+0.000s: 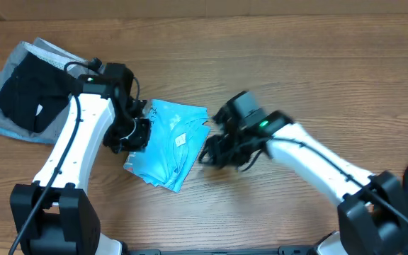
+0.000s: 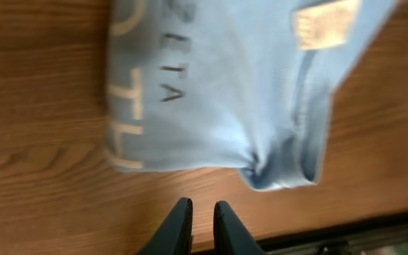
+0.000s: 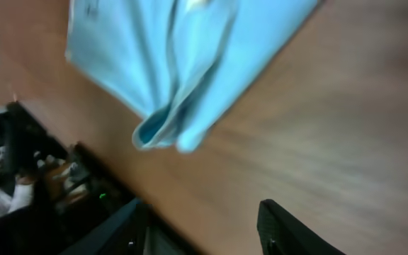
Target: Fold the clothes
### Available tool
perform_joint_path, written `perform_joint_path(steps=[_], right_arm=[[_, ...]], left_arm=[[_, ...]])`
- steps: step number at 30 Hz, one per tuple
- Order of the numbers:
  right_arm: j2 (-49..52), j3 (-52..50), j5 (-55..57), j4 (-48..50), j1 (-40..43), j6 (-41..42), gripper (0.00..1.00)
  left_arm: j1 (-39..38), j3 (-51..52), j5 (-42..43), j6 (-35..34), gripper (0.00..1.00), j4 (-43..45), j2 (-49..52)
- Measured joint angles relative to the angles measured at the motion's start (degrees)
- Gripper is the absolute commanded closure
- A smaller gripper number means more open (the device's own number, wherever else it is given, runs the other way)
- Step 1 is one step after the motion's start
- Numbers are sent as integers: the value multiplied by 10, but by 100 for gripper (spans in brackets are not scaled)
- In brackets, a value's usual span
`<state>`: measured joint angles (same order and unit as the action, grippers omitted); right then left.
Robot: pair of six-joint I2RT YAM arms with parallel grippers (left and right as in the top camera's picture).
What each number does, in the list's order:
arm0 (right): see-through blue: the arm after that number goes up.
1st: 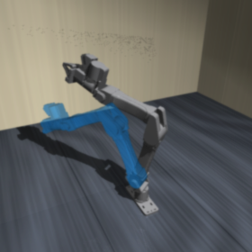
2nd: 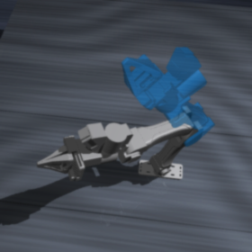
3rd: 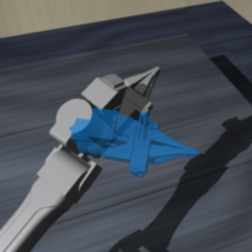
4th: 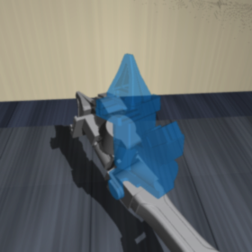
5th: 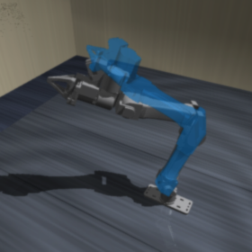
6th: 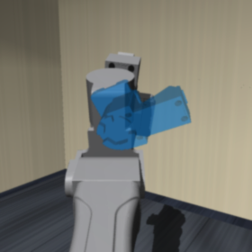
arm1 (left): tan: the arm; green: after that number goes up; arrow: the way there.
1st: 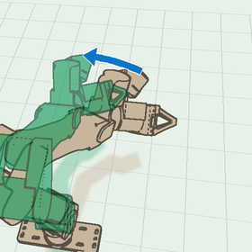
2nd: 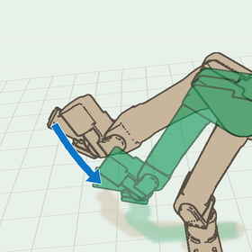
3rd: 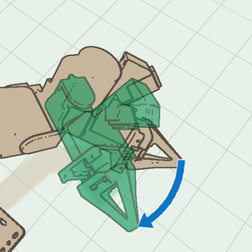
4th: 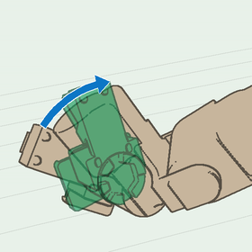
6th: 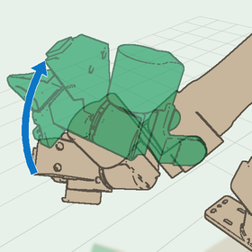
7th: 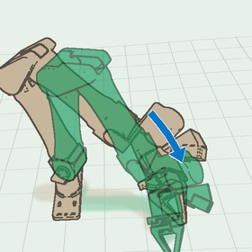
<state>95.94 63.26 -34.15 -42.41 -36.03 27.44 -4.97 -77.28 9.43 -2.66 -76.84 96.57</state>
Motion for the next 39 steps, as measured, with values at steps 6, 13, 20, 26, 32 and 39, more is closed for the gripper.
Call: perform_joint_path(steps=[6,13,20,26,32,39], right_arm=[[2,-15,-5,109,-105,151,43],[27,-16,32,147,-128,307,41],[130,-20,19,255,-129,403,62],[153,-20,3,237,-144,432,78],[152,-20,5,159,-136,405,79],[144,-19,12,76,-96,326,92]], left_arm=[[21,58,-6,-2,76,50,0],[21,119,22,13,75,107,0],[21,137,30,16,73,129,0],[21,138,32,17,72,130,0],[21,139,33,21,72,142,0],[21,139,34,26,72,175,0]])
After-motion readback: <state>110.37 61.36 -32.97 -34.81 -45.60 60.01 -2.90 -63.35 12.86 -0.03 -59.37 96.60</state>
